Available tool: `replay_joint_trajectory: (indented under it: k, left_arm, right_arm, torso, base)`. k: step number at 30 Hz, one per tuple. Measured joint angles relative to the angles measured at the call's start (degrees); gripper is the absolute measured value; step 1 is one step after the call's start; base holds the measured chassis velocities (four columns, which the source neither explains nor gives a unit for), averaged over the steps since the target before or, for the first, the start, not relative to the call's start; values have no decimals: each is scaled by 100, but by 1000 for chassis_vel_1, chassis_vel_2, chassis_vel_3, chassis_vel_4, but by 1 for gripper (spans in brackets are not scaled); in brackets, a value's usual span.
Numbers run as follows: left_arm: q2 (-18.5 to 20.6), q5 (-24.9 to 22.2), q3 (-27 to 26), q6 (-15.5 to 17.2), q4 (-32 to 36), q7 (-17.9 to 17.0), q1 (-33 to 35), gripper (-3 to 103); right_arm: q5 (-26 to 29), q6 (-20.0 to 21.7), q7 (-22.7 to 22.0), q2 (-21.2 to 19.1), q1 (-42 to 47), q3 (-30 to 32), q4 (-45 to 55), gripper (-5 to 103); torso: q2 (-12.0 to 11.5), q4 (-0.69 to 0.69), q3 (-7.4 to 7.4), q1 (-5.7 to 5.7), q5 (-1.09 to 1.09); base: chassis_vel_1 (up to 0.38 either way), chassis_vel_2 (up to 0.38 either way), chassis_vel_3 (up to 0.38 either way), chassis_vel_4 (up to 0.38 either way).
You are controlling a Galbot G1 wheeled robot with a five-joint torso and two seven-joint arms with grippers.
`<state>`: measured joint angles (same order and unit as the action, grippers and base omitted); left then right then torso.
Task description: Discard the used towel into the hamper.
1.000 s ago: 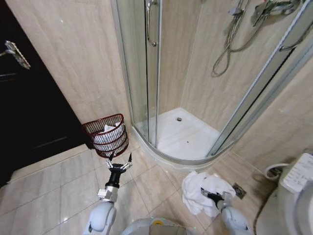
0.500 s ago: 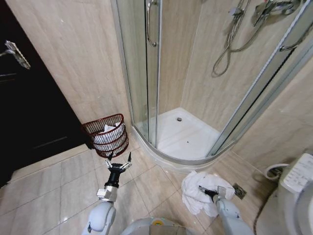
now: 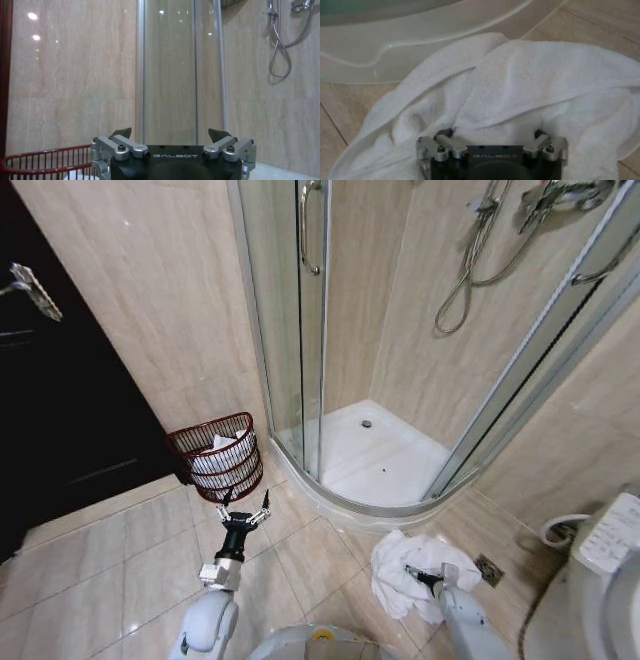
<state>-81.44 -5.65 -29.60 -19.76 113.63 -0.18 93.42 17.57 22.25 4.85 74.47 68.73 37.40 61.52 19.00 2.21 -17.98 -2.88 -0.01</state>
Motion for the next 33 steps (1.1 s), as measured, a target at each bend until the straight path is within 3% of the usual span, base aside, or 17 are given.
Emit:
replay_joint_trajectory:
  k: [2, 9, 11, 14, 24, 27, 31, 33]
  left_arm:
    - [0, 4, 0, 2, 5, -3, 1, 100]
    - [5, 27, -5, 5, 19, -47, 25, 100]
    - [7, 35, -5, 5, 20, -58, 30, 100]
    - [16, 43, -5, 5, 32, -69, 40, 100]
    - [13, 44, 20, 6, 40, -71, 17, 100]
    - [5, 44, 21, 3, 48, -72, 19, 100]
    - [-2, 11, 15, -17, 59, -73, 17, 100]
    - [-1, 3, 12, -23, 60, -74, 15, 100]
  right_arm:
    - [3, -55, -6, 2, -10, 0, -48, 90]
    - [39, -288, -42, 20, -22, -3, -220, 57]
    - [56, -306, -48, 20, -22, -3, -234, 57]
    - [98, -361, -80, 24, -9, 1, -248, 41]
    - [309, -484, -314, 103, 250, 12, 182, 21]
    - [365, -780, -542, 154, 413, 16, 502, 17]
    - [14, -1592, -722, 279, 867, 325, 1250, 17]
    - [-26, -1706, -719, 277, 1007, 408, 1451, 17]
  torso:
    - [0, 0, 0, 0, 0]
    - [1, 0, 0, 0, 0]
    - [1, 0, 0, 0, 0]
    - [1, 0, 0, 0, 0]
    - [0, 0, -2, -1, 3]
    - [0, 0, -2, -1, 4]
    - [0, 0, -2, -1, 4]
    - [0, 0, -2, -1, 2]
  base:
    - [0, 0, 0, 0]
    - [0, 0, 0, 0]
    - [0, 0, 0, 0]
    - [0, 0, 0, 0]
    - [0, 0, 0, 0]
    - [0, 0, 0, 0]
    - [0, 0, 0, 0]
    - [0, 0, 0, 0]
